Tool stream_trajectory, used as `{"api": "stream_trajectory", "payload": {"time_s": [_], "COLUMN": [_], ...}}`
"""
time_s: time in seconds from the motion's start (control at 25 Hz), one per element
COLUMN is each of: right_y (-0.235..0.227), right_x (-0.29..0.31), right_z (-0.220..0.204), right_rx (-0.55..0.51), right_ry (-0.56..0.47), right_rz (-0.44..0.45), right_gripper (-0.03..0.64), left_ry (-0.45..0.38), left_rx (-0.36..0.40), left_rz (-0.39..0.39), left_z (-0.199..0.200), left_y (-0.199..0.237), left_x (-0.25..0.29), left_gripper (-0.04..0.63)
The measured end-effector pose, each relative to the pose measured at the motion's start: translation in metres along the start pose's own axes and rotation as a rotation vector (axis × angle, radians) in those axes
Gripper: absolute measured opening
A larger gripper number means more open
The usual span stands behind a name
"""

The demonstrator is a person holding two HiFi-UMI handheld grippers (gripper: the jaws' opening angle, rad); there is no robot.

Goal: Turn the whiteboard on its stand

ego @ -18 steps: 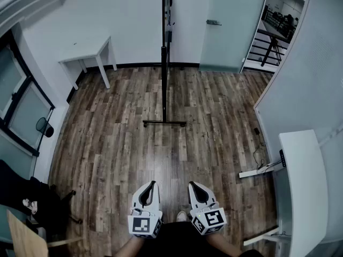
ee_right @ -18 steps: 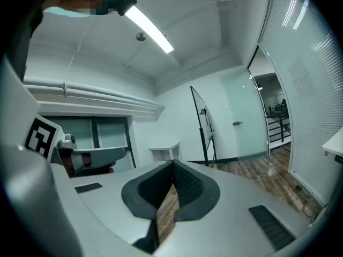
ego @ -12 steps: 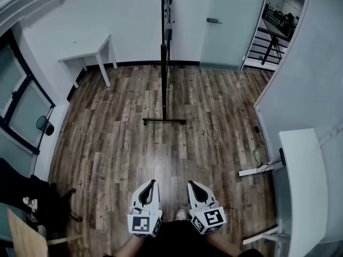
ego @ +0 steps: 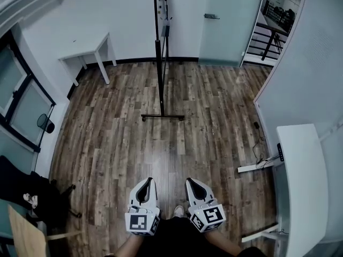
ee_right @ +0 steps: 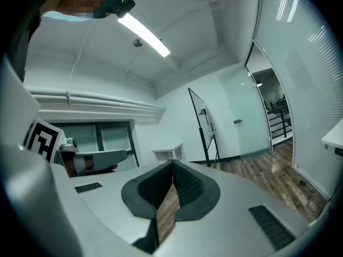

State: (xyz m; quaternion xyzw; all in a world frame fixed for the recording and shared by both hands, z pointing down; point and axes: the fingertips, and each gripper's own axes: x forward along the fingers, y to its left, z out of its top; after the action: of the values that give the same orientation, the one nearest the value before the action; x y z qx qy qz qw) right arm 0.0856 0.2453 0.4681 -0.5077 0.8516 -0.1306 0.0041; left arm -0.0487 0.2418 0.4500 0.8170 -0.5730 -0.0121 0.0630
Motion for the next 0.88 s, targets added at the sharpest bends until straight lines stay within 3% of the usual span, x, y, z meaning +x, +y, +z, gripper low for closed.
{"api": "stream_trajectory", "payload": {"time_s": [0.48,0.88], "right_y": [-0.029,-0.057], "right_x": [0.001,0.085], "right_z": [-0.001,0.006], "right_rx": [-0.012,-0.015], "right_ry": [-0.002,0.016], "right_rz": [0.029,0.02], "right_gripper": [0.014,0.014], "left_ry": [-0.005,0.004], "left_rx": [0.014,-0.004], "left_rz": [0.038,0.032], "left_z": [-0.007,-0.014], "left_y": [-0.016,0.029], "left_x": [0.022,0.102], "left_gripper": [0.017,0.017]}}
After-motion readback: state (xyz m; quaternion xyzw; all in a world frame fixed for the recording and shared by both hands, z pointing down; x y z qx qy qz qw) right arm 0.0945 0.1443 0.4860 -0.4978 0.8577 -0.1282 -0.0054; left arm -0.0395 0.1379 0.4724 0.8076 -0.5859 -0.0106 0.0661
